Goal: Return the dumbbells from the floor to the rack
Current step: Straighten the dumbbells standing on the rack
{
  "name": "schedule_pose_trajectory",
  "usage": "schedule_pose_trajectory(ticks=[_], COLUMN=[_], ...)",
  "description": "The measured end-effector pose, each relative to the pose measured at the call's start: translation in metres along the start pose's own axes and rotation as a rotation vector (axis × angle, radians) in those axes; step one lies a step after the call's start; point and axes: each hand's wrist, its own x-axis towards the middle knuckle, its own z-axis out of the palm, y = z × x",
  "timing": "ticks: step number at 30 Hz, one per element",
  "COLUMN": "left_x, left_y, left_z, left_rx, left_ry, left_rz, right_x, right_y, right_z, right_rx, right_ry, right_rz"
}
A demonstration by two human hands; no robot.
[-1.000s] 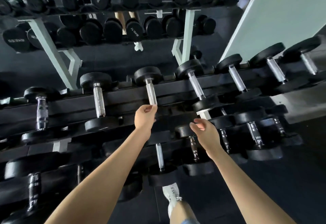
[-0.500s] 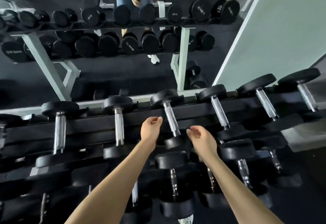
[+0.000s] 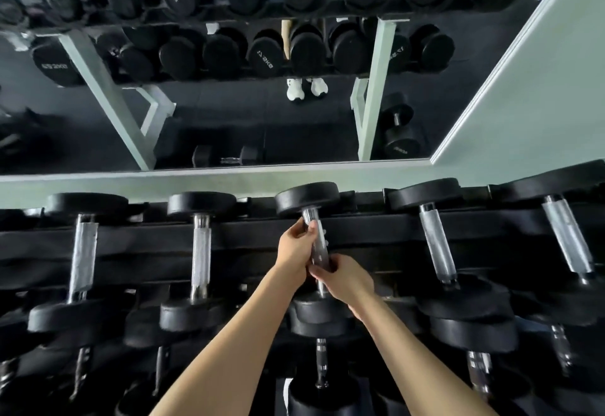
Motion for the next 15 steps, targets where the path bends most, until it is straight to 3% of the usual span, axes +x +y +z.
schedule_pose_trajectory(ticks=[15], left_x=[0.005], left_y=[0.003], left_z=[0.005], left_rx=[0.250], left_ry=[-0.028], left_rz=[0.059], right_x=[0.001], right_y=[0.014], right_z=[0.014], right_rx=[0.329], right_ry=[0.097], right_rz=[0.085])
